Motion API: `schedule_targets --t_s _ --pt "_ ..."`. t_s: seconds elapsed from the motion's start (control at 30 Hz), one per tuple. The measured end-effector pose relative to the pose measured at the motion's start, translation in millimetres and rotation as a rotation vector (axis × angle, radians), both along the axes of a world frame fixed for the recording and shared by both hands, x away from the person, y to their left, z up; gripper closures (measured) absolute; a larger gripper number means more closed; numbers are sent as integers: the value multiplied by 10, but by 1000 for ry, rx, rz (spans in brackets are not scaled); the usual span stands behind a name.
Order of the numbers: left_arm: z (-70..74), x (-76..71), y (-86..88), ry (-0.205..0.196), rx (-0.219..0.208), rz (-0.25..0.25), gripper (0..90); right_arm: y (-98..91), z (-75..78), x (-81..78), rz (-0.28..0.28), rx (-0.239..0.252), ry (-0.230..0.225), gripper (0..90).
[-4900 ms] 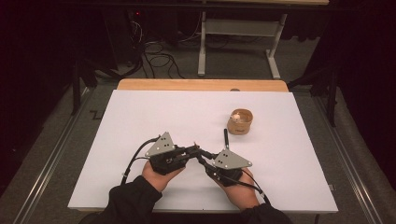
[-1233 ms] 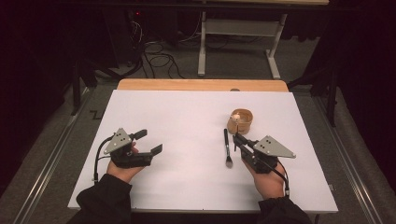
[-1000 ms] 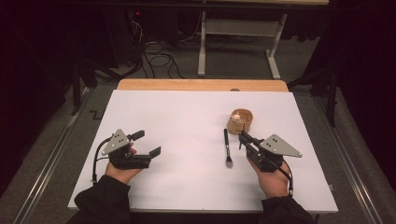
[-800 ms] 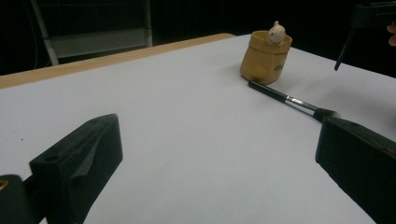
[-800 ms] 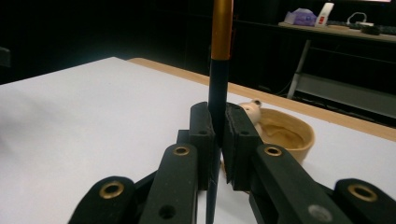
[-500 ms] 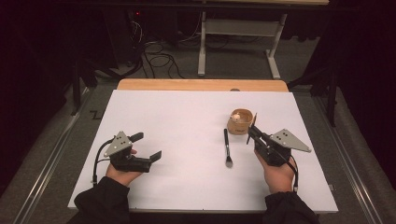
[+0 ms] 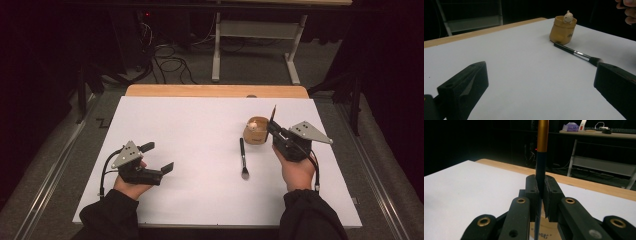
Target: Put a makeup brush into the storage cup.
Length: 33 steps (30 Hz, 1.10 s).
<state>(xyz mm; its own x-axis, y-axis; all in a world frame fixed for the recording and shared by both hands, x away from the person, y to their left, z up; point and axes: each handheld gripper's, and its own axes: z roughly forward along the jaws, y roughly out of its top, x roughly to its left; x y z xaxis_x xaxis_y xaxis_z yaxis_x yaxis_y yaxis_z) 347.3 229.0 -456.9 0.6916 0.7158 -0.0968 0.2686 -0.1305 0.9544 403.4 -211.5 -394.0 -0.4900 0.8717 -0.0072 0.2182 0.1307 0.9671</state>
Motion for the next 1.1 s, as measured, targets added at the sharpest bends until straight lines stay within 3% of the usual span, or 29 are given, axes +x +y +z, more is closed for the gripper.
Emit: schedule_targets --t_s 0.23,0.5,1.1 --pt "8 -2 9 -1 -7 -1 1 18 58 164 -21 19 9 848" --pt "12 -20 9 -7 2 -4 1 60 111 363 -53 0 21 848" --pt "11 -31 21 -8 -4 0 1 236 116 673 -50 -24 34 848"
